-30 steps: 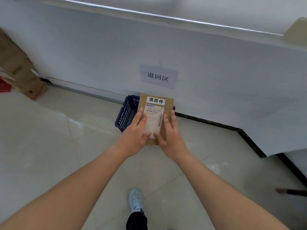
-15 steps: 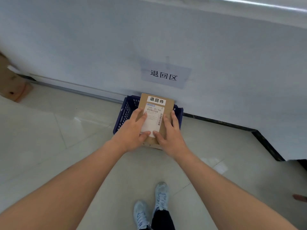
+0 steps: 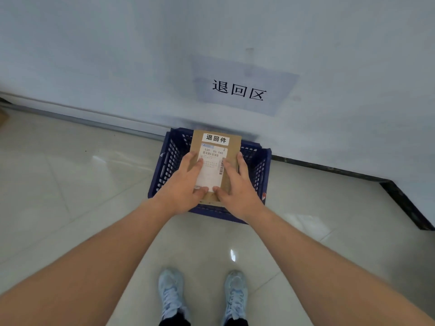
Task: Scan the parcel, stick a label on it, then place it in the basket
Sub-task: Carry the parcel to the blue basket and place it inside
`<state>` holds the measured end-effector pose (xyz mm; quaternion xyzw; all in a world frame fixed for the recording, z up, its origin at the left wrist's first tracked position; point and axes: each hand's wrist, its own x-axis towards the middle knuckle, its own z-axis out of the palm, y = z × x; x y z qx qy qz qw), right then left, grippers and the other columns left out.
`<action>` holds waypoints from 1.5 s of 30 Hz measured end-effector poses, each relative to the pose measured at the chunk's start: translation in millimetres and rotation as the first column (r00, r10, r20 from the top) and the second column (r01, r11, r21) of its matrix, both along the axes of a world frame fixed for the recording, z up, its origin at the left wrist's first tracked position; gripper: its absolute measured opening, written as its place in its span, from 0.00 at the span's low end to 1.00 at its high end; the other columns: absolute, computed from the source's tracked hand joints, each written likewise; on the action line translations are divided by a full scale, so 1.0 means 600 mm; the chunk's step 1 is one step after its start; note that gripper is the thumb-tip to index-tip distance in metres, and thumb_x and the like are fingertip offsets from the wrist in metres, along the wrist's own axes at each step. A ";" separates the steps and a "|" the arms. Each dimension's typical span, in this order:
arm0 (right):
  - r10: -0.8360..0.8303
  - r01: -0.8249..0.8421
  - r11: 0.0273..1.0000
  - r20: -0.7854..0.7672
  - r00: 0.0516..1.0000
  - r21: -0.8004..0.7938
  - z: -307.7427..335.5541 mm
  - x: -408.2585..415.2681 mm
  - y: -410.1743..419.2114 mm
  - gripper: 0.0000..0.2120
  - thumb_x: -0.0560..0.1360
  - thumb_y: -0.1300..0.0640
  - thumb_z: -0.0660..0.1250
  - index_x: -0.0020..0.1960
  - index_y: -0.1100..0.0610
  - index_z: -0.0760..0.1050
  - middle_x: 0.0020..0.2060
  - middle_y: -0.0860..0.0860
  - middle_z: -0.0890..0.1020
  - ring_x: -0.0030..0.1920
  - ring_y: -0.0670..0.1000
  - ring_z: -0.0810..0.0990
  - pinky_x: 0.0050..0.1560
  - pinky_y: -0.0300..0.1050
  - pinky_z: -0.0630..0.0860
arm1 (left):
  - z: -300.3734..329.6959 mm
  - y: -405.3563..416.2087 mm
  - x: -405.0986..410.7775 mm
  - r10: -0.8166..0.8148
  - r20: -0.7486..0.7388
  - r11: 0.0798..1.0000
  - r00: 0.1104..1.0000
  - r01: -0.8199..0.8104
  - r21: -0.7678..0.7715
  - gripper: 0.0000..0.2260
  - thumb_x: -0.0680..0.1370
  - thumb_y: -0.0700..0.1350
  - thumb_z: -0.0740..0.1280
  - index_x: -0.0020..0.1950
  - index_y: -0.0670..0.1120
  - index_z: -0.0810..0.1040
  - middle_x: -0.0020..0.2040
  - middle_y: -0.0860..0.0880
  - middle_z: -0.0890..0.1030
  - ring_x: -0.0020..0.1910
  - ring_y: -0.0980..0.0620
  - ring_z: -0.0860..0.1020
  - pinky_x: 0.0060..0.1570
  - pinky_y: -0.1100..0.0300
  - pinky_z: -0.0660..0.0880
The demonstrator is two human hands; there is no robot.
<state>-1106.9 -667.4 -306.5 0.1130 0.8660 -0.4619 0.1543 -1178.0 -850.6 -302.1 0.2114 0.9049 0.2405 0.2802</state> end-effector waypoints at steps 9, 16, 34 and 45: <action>-0.049 0.050 0.999 0.054 0.997 -0.011 -0.205 -0.063 -0.063 0.41 0.78 0.62 0.75 0.84 0.49 0.58 0.85 0.51 0.38 0.84 0.51 0.46 0.69 0.29 0.55 | -0.197 -0.055 -0.073 -0.052 0.046 0.998 0.998 0.053 -0.035 0.40 0.80 0.48 0.72 0.85 0.44 0.52 0.82 0.56 0.43 0.73 0.44 0.69 0.69 0.50 0.76; -0.097 0.097 0.995 0.047 0.994 0.011 -0.376 -0.074 -0.091 0.39 0.76 0.64 0.76 0.82 0.51 0.63 0.85 0.54 0.40 0.84 0.52 0.47 0.76 0.36 0.58 | -0.362 -0.077 -0.097 -0.112 0.093 0.993 0.989 0.115 -0.034 0.40 0.80 0.46 0.72 0.84 0.43 0.51 0.82 0.54 0.41 0.72 0.42 0.71 0.69 0.50 0.75; 0.096 -0.150 0.974 0.285 0.954 0.173 -0.613 -0.127 -0.034 0.40 0.80 0.62 0.71 0.84 0.46 0.55 0.82 0.53 0.31 0.77 0.65 0.66 0.76 0.57 0.69 | -0.640 -0.011 -0.145 -0.336 0.285 0.908 0.898 0.389 -0.157 0.47 0.81 0.52 0.67 0.83 0.48 0.33 0.78 0.51 0.23 0.81 0.38 0.56 0.79 0.47 0.61; 0.099 -0.182 0.955 0.328 0.939 0.233 -0.651 -0.122 -0.028 0.44 0.80 0.59 0.70 0.85 0.46 0.47 0.82 0.51 0.30 0.76 0.64 0.66 0.75 0.58 0.70 | -0.644 0.000 -0.151 -0.371 0.344 0.863 0.863 0.457 -0.215 0.45 0.82 0.50 0.66 0.84 0.47 0.35 0.80 0.51 0.24 0.82 0.41 0.52 0.80 0.50 0.58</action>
